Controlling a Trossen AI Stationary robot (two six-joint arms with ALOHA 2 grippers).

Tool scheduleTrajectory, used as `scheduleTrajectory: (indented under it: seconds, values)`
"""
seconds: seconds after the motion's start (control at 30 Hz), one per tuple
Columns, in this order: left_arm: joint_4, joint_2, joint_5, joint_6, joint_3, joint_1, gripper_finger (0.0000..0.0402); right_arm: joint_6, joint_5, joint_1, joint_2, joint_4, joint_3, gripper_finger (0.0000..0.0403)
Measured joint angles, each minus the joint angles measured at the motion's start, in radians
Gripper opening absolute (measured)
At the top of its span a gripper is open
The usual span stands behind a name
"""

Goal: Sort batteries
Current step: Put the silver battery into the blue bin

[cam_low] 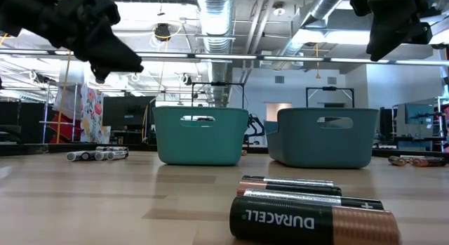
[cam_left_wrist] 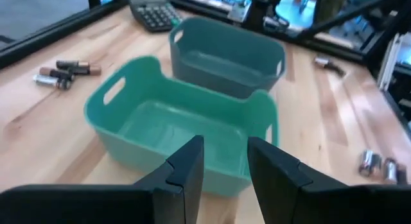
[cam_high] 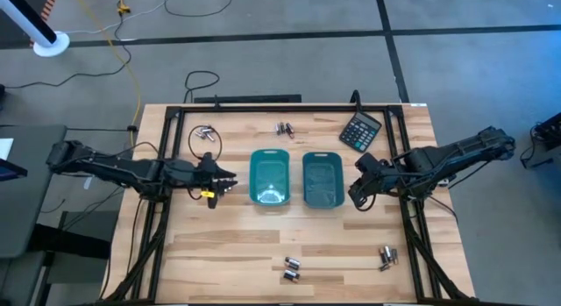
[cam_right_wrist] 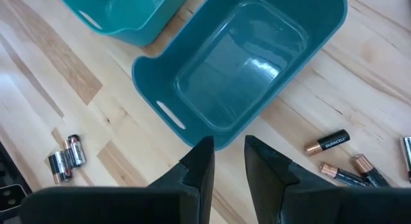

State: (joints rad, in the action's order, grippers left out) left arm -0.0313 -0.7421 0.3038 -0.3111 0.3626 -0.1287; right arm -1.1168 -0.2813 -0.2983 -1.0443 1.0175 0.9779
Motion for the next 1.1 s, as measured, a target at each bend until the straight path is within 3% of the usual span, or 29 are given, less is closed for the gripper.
scheduleTrajectory:
  seconds: [0.57,1.1]
  values:
    - [0.260,-0.002,-0.003,0.000,0.000,0.000,0.0114,0.050,0.047,0.035,0.000,-0.001,0.000,0.0105]
    - [0.305,-0.002,-0.003,-0.018,0.000,0.000,0.0114,0.052,0.048,0.046,0.000,-0.001,0.000,0.0105]
